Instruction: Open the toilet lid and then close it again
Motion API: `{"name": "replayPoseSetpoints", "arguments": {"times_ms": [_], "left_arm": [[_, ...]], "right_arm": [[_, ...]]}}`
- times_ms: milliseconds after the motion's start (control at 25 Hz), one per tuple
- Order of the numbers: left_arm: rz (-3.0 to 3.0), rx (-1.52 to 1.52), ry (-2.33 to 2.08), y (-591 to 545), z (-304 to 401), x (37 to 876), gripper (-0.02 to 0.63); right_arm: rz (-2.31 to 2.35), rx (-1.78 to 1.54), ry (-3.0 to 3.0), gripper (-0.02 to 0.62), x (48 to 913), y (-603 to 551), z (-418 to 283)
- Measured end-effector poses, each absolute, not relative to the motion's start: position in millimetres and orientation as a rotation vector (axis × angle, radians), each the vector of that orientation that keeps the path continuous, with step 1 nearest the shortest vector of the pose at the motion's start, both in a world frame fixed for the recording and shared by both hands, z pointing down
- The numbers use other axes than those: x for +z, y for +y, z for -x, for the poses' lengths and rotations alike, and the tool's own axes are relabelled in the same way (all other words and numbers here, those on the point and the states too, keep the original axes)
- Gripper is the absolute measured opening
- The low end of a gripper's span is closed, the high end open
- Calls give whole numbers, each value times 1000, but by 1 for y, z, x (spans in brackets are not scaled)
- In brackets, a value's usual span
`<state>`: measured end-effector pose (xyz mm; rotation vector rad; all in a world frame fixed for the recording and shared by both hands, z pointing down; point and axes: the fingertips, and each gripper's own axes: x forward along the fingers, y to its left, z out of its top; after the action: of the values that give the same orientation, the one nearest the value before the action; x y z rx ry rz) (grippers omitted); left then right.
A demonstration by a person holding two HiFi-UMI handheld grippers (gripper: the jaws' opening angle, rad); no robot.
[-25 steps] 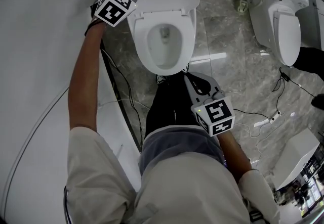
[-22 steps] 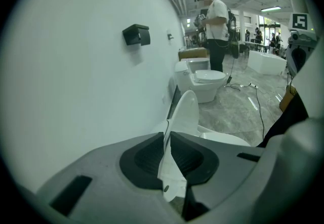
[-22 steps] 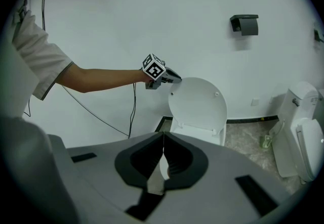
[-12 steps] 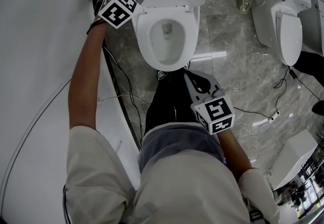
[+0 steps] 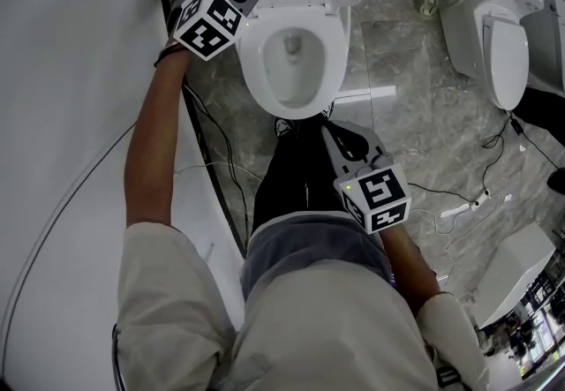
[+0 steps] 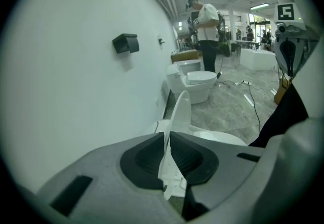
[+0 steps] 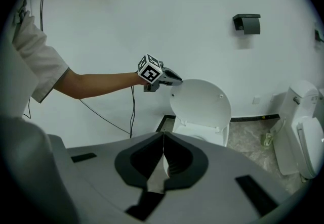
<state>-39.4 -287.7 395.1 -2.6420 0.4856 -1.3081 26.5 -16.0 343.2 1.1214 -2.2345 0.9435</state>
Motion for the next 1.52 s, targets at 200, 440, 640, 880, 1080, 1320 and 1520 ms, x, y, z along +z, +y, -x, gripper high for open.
{"name": "replayPoseSetpoints", "arguments": {"times_ms": [200, 440, 640, 880, 1080, 1320, 1520], "left_arm": [[2637, -1278, 498, -270, 40, 394, 40], [2588, -1286, 428, -240, 42, 397, 39], [2605, -1278, 401, -217, 42, 405, 38], [2622, -1268, 367, -190, 46, 411, 38], [2647, -1266, 347, -178, 46, 416, 38], [2649, -1279, 302, -162, 49, 423, 38], [2656, -1297, 253, -146, 47, 430, 41]], "right_arm": [[-1121, 947, -2235, 11, 342, -11, -24], [-1105, 943, -2242, 11, 342, -3, -15], [-1089, 942, -2250, 11, 343, 3, -9], [-1077, 944, -2249, 11, 345, 13, -2], [-1072, 949, -2247, 11, 346, 16, 2], [-1074, 950, -2247, 11, 347, 19, 7], [-1074, 957, -2250, 11, 347, 21, 5]]}}
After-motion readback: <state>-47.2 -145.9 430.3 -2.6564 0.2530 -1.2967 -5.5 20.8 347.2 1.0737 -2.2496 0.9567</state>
